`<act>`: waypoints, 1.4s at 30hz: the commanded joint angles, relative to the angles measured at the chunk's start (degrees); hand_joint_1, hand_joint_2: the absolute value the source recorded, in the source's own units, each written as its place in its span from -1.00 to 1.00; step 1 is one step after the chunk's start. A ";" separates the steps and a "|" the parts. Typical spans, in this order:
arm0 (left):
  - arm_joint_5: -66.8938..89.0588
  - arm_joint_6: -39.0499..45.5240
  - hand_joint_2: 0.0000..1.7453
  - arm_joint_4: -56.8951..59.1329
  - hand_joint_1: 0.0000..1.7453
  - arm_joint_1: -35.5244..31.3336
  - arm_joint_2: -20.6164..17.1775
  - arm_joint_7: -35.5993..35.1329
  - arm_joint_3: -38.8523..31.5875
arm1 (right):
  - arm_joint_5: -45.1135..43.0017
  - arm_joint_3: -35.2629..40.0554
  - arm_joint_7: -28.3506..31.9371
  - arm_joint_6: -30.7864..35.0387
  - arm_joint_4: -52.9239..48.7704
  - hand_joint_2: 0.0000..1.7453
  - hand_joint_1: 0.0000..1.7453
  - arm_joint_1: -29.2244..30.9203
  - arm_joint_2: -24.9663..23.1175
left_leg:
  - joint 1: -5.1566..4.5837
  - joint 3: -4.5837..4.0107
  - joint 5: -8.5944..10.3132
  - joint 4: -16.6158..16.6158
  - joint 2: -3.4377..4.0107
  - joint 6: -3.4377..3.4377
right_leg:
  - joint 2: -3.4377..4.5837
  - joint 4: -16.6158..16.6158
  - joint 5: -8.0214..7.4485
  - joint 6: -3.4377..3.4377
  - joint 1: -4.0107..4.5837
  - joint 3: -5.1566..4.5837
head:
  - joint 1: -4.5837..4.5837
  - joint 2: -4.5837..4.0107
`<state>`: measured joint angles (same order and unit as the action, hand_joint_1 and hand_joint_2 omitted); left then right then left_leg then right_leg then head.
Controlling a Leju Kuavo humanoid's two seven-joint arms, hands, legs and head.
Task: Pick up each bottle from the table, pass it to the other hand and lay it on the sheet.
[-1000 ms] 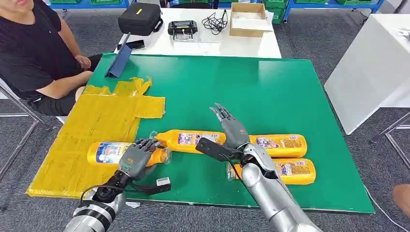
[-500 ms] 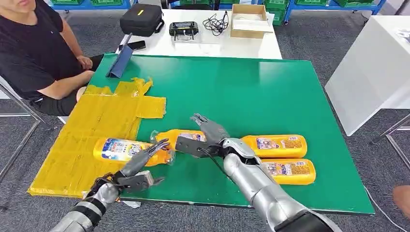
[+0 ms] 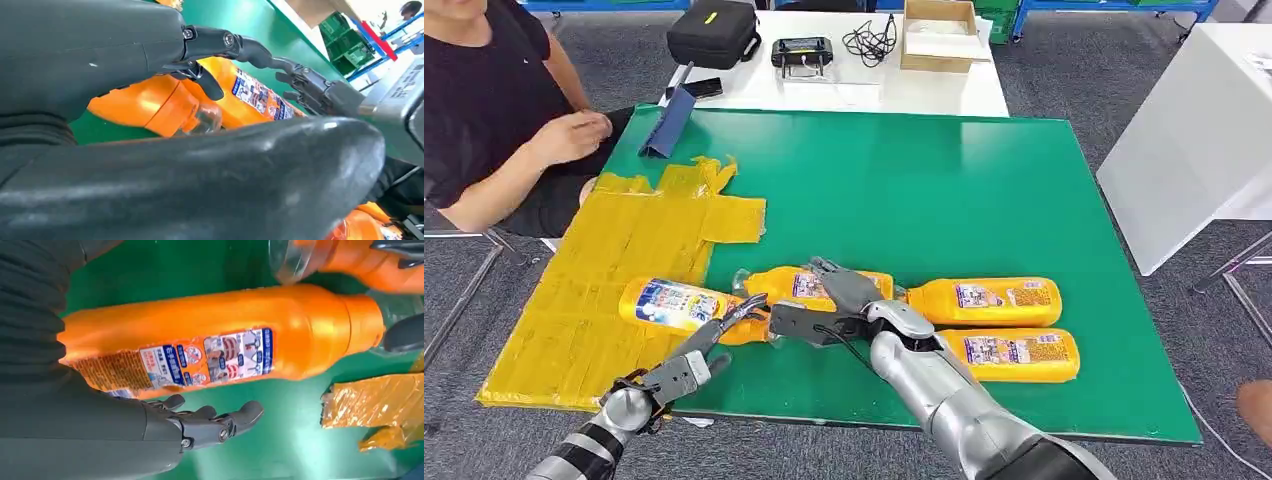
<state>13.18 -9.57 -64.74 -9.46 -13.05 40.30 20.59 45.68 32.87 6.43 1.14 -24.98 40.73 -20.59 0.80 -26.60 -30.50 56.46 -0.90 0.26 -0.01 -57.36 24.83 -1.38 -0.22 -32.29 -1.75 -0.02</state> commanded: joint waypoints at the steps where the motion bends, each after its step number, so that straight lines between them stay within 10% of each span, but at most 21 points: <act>1: -8.74 -11.72 -1.00 -2.92 -1.00 0.34 4.66 -0.30 -7.96 | 3.84 4.29 -6.29 1.64 6.18 1.00 -1.00 4.38 0.98 | 0.04 -0.10 0.02 0.00 0.04 -0.04 | -0.02 0.05 -0.05 0.00 0.05 -0.08 | -0.02 0.00; 10: -6.27 -19.42 -1.00 -2.59 -1.00 1.26 10.76 -0.30 -14.74 | 12.62 5.72 -17.72 6.76 8.30 1.00 -1.00 6.57 3.83 | -0.02 -0.08 0.01 0.02 0.05 -0.05 | 0.01 0.02 -0.03 -0.03 -0.01 -0.10 | 0.00 0.00; 42: -6.68 -18.78 -1.00 -0.55 -1.00 0.14 10.66 -0.30 -12.53 | 15.72 0.25 -15.37 3.94 9.23 1.00 -1.00 4.70 2.61 | 0.00 -0.11 0.03 -0.03 0.15 -0.04 | 0.06 0.07 -0.06 -0.01 0.01 -0.18 | -0.02 0.00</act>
<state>6.69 -28.83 -67.76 -7.87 -2.78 40.28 7.67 60.85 34.25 -10.43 5.55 -18.53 43.71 -16.98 0.79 -26.69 -30.51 56.49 -0.78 0.26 0.08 -57.36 24.82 -1.40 -0.22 -32.46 -1.77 -0.02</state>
